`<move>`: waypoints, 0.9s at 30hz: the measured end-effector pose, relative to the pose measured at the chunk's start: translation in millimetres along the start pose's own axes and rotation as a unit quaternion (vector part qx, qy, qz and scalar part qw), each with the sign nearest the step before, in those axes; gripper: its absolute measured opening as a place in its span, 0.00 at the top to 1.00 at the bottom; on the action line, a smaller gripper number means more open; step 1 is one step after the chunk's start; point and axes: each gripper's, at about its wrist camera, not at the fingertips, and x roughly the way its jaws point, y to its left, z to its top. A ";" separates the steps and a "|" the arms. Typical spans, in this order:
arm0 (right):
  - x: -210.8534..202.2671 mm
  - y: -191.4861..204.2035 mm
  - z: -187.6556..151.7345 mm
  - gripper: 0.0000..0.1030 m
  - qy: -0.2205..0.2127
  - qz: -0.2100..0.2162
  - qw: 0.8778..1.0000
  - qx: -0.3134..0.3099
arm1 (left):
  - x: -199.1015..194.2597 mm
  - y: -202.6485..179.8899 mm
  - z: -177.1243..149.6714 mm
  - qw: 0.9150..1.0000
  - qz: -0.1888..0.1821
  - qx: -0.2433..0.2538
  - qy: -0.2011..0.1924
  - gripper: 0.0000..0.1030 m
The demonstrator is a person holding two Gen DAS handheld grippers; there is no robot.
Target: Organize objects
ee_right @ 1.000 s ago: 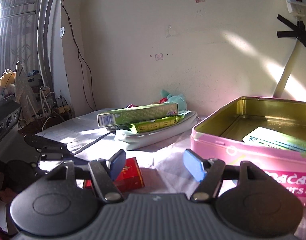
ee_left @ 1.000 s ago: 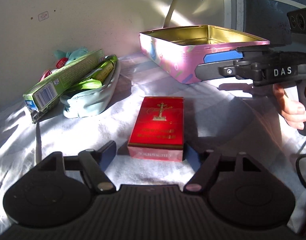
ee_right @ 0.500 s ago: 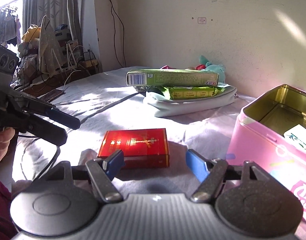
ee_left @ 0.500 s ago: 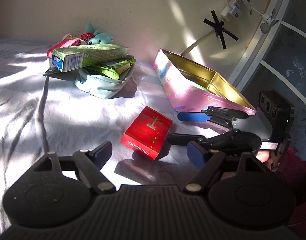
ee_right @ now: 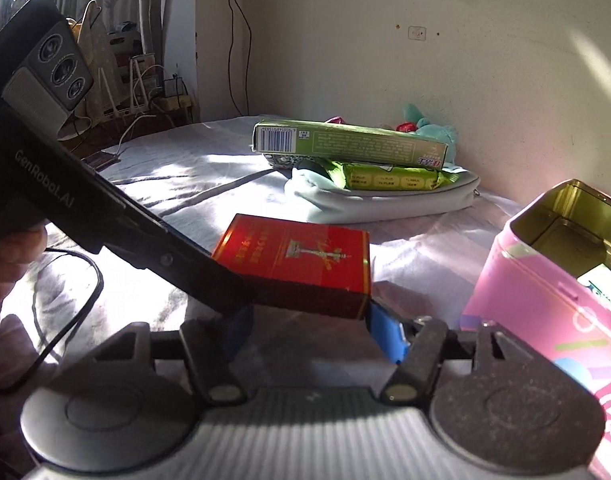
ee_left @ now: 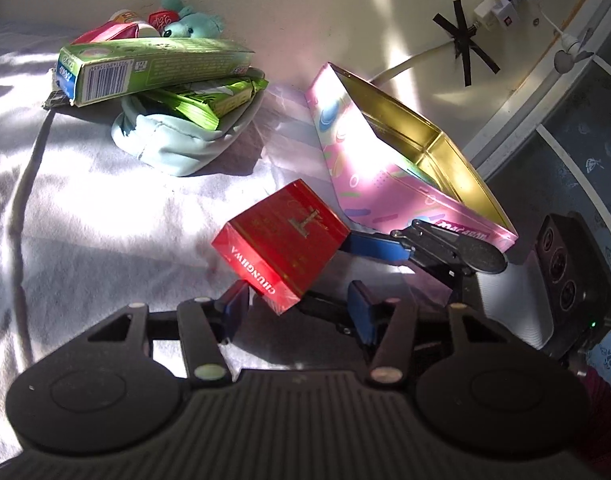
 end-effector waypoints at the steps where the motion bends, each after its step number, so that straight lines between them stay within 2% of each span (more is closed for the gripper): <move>1: -7.5 -1.4 1.9 0.39 -0.014 -0.005 1.000 0.005 | -2.3 -4.1 3.7 1.000 -0.001 0.009 -0.005 0.46; 5: -36.3 -7.1 12.0 0.39 -0.064 -0.041 0.997 0.009 | -8.4 -29.0 26.5 0.998 -0.005 0.057 -0.032 0.46; 9: -59.7 -20.3 19.2 0.39 -0.102 -0.094 0.990 0.014 | 0.5 -58.7 51.7 0.994 -0.014 0.103 -0.046 0.46; 13: -75.3 -40.6 20.1 0.39 -0.129 -0.154 0.979 0.025 | 23.0 -95.9 71.1 0.985 -0.026 0.162 -0.055 0.46; 20: -82.0 -89.2 1.1 0.39 -0.137 -0.239 0.958 0.082 | 85.0 -141.0 87.5 0.973 -0.051 0.222 -0.036 0.46; 25: -76.6 -118.3 -15.0 0.36 -0.114 -0.257 0.951 0.133 | 127.1 -150.0 89.9 0.972 -0.050 0.228 -0.009 0.45; 26: -74.2 -120.7 -16.5 0.33 -0.110 -0.263 0.949 0.132 | 132.9 -150.9 89.7 0.973 -0.043 0.228 -0.008 0.44; 27: -71.5 -122.3 -17.6 0.26 -0.104 -0.272 0.948 0.131 | 137.0 -151.5 89.0 0.973 -0.034 0.229 -0.009 0.44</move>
